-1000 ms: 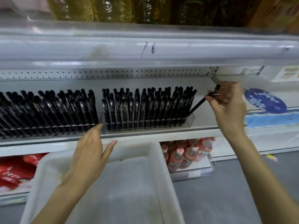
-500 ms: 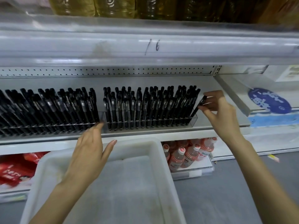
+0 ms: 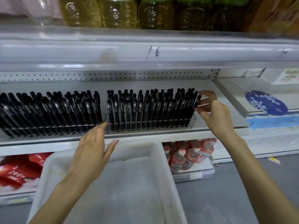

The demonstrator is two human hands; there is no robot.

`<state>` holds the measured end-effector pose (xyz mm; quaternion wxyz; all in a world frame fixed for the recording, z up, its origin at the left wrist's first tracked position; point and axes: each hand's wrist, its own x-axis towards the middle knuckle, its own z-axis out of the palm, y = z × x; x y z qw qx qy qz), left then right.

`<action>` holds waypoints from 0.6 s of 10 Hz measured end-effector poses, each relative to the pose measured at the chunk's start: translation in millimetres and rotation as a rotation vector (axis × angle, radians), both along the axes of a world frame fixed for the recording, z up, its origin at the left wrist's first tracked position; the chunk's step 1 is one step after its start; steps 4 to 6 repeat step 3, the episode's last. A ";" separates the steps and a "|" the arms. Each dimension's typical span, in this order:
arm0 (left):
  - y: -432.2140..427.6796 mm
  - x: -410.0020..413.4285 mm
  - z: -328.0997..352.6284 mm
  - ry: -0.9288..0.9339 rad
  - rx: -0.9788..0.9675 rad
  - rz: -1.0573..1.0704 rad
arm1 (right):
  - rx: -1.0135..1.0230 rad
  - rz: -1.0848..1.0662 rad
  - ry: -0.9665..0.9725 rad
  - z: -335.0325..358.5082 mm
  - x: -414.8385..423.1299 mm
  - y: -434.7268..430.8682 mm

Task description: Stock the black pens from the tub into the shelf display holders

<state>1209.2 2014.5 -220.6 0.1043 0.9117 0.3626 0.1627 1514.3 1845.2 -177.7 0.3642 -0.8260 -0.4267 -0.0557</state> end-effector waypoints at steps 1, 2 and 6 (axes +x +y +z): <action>-3.0 -3.9 4.5 -0.020 -0.023 -0.002 | -0.005 0.008 0.051 -0.5 -5.5 -7.2; -7.0 -8.0 9.2 -0.052 -0.018 -0.013 | 0.031 -0.003 0.088 0.8 -10.8 -19.5; -13.4 -12.0 17.0 -0.057 -0.013 -0.006 | 0.057 -0.023 0.102 6.5 -16.8 -34.6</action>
